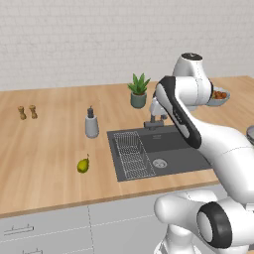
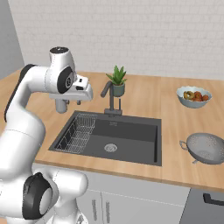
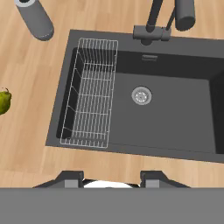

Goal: Put the colander in the sink, put the pear in the colander, and turn on the sink faucet and pour water over the colander.

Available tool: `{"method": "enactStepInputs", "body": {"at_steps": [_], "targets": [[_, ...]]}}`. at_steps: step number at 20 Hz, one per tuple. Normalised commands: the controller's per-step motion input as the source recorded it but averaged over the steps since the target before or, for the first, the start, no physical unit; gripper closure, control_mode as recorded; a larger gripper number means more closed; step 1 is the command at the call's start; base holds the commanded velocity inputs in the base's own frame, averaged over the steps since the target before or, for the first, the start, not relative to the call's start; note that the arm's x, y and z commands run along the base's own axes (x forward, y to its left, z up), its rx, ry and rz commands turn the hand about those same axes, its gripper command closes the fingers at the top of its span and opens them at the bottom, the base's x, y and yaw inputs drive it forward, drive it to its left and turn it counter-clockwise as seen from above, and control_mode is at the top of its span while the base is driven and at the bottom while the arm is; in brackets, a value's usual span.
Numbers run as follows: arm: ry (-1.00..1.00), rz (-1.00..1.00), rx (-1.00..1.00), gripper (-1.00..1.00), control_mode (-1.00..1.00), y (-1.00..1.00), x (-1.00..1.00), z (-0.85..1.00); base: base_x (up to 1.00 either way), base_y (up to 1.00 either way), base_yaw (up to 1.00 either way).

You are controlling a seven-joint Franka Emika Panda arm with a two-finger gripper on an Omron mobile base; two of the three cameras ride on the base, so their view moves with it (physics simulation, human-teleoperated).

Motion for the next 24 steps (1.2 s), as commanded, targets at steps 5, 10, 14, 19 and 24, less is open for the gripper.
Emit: {"method": "enactStepInputs", "body": {"at_steps": [5, 10, 14, 19, 24], "targets": [[0.00, 0.00, 0.00, -1.00, -1.00, 0.00, -0.03, -0.01, 0.00, 0.00, 0.00], [0.10, 0.00, 0.00, -1.00, -1.00, -0.29, -0.03, -0.27, 0.00, 0.00, 0.00], [0.04, 0.00, 0.00, -1.00, -1.00, -0.95, 0.00, -0.19, 0.00, 0.00, 0.00], [0.01, 0.00, 0.03, -1.00, -1.00, -1.00, 0.00, -0.12, 0.00, 0.00, 0.00], [0.00, 0.00, 0.05, -1.00, -1.00, -1.00, 0.00, -0.08, 0.00, 0.00, 0.00]]}}
